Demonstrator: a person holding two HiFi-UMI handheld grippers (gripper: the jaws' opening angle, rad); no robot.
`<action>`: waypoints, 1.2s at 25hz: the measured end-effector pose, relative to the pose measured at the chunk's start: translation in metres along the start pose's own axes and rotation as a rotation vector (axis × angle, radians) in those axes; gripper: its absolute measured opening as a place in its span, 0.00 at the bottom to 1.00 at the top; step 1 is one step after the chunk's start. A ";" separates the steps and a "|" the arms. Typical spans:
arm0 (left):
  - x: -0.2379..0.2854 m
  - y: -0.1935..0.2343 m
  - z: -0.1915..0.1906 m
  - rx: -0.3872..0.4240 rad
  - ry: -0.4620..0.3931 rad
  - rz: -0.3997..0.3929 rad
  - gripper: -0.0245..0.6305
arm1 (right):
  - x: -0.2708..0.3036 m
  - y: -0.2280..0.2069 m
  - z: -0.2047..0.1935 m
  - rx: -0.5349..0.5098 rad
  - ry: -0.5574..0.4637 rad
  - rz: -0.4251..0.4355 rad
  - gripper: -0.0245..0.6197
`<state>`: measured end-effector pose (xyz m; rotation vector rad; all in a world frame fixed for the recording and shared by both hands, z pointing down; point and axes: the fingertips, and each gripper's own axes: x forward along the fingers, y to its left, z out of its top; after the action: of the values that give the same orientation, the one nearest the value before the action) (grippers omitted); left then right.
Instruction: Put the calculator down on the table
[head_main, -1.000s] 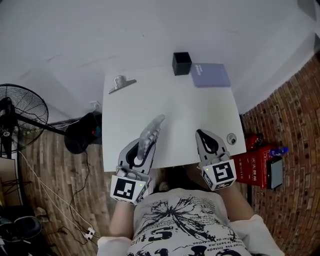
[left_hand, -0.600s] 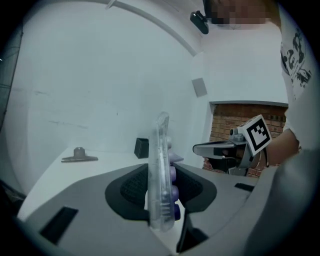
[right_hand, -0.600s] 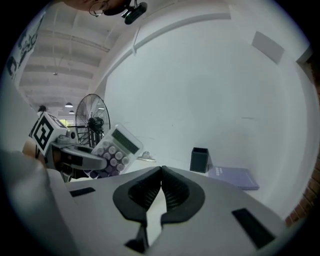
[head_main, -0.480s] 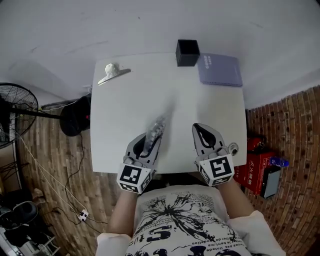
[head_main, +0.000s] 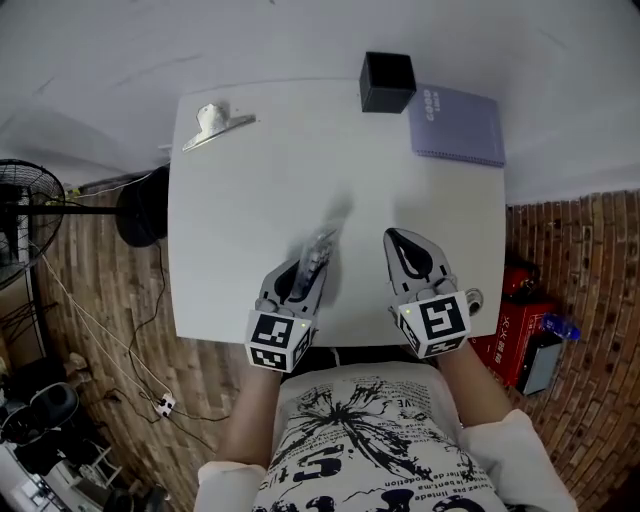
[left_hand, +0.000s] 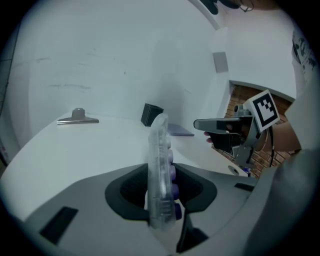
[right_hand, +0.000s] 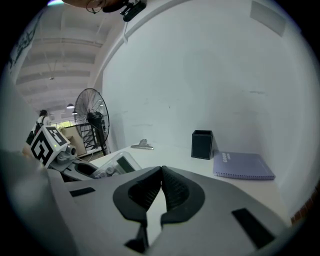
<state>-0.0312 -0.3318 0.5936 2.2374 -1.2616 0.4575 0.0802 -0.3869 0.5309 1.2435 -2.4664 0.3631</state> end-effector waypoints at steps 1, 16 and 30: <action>0.002 0.002 -0.002 0.001 0.008 0.009 0.26 | 0.003 -0.001 -0.001 0.007 0.001 0.001 0.06; 0.014 0.029 -0.010 -0.060 0.068 0.093 0.30 | 0.009 -0.010 -0.009 0.023 0.024 -0.001 0.06; 0.002 0.066 -0.012 -0.068 0.094 0.201 0.47 | 0.003 0.015 0.002 -0.011 0.012 -0.002 0.06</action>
<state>-0.0872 -0.3537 0.6224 2.0181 -1.4362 0.5782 0.0656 -0.3809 0.5293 1.2357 -2.4536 0.3551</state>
